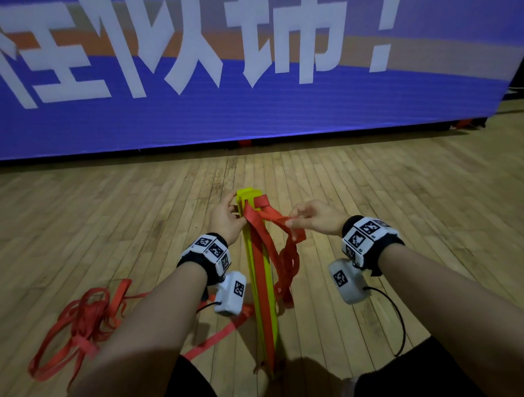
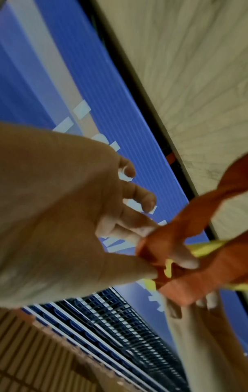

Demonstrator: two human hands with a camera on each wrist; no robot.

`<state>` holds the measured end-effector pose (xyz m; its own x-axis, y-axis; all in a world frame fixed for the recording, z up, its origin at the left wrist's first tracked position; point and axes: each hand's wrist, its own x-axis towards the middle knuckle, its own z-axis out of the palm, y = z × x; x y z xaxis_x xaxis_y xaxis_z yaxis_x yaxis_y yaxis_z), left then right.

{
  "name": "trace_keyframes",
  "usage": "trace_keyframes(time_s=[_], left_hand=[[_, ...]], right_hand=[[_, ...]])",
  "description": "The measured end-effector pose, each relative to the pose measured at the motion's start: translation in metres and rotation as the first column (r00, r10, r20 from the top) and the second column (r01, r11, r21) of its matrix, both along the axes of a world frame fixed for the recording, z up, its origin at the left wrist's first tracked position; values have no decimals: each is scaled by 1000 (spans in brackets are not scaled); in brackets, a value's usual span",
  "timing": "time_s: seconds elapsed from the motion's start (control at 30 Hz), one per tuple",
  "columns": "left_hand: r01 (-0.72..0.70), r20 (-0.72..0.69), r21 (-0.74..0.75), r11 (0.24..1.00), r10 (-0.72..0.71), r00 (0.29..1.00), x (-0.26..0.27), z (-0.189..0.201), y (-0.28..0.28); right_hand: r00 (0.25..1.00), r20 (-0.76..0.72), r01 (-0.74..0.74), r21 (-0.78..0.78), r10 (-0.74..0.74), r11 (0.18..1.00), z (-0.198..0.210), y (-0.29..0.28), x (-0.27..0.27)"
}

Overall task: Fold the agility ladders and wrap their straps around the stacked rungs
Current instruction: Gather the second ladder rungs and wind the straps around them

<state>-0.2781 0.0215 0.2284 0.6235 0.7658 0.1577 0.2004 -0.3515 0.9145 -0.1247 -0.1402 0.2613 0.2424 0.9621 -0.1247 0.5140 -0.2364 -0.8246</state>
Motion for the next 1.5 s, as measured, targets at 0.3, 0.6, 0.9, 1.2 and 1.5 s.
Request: trace_keyframes(time_s=[0.3, 0.6, 0.9, 1.2, 1.5], left_hand=[[3, 11, -13, 1000, -3, 1000, -7, 0, 4], [84, 46, -75, 994, -80, 996, 1, 1, -6], [125, 52, -54, 991, -122, 991, 0, 2, -8], [93, 38, -34, 995, -92, 995, -1, 1, -6], [70, 38, -133, 989, -66, 997, -4, 3, 9]], right_hand=[[955, 271, -32, -313, 121, 949, -11, -3, 1], [969, 108, 200, 190, -223, 961, -13, 16, -10], [984, -64, 171, 140, -164, 975, -16, 29, -23], [981, 176, 107, -120, -85, 987, -11, 20, -14], [992, -73, 99, -93, -106, 991, -3, 6, -5]])
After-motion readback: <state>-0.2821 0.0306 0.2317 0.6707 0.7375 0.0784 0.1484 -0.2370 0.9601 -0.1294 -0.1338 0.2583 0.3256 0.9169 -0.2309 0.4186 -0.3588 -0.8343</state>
